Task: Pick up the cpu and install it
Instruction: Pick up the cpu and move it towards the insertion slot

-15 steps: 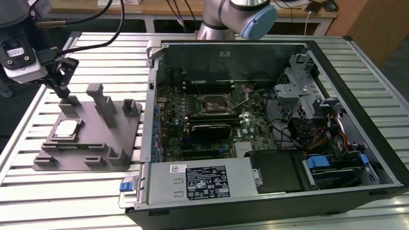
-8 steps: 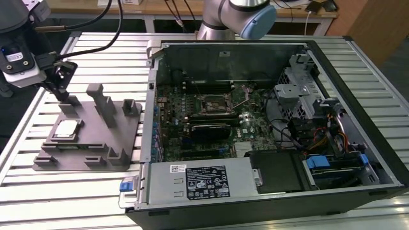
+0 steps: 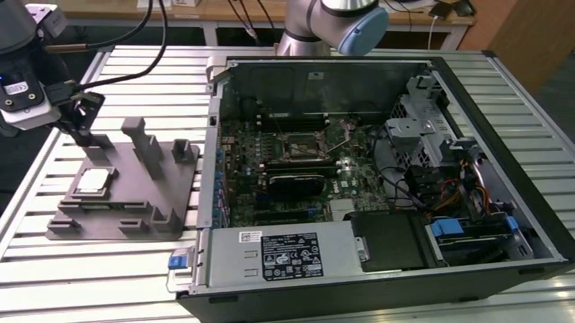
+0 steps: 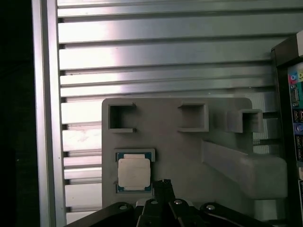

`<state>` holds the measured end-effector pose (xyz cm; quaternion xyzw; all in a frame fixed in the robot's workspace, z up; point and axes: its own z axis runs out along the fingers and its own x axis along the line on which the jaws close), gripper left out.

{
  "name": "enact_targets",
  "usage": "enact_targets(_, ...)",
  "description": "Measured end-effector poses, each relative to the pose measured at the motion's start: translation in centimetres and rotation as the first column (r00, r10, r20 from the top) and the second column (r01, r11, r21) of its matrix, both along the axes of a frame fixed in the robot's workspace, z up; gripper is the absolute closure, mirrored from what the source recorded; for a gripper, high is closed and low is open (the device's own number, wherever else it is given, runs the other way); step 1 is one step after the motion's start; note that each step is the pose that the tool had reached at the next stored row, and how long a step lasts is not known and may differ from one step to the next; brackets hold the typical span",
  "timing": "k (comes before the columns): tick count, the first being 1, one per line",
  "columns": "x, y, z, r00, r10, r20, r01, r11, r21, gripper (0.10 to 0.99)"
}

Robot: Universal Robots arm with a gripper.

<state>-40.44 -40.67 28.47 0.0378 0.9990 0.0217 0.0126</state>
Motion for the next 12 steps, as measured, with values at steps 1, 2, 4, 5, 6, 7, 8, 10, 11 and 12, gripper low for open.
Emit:
enact_targets(1,-0.07,-0.04,-0.14,1.0000,0.000,0.0001,0.000,1.0000,0.000,0.980)
enact_targets(2,-0.14,-0.08,-0.28,1.0000,0.000,0.0001,0.000,1.0000,0.000,0.980)
enact_targets(4,-0.27,-0.16,-0.55,1.0000,0.000,0.0000,0.000,1.0000,0.000,0.980)
enact_targets(5,-0.33,-0.20,-0.68,1.0000,0.000,0.0000,0.000,1.0000,0.000,0.980)
enact_targets(6,-0.37,-0.24,-0.80,1.0000,0.000,-0.0001,0.000,1.0000,0.000,0.980)
enact_targets(7,-0.43,-0.29,-0.94,1.0000,0.000,-0.0001,0.000,1.0000,0.000,0.980)
enact_targets(8,-0.49,-0.33,-1.07,1.0000,0.000,-0.0001,0.000,1.0000,0.000,0.980)
enact_targets(10,-0.55,-0.39,-1.32,1.0000,0.000,-0.0001,0.000,1.0000,0.000,0.980)
enact_targets(11,-0.59,-0.42,-1.44,1.0000,0.000,-0.0002,0.000,1.0000,0.000,0.980)
enact_targets(12,-0.64,-0.44,-1.56,1.0000,0.000,-0.0002,0.000,1.0000,0.000,0.980)
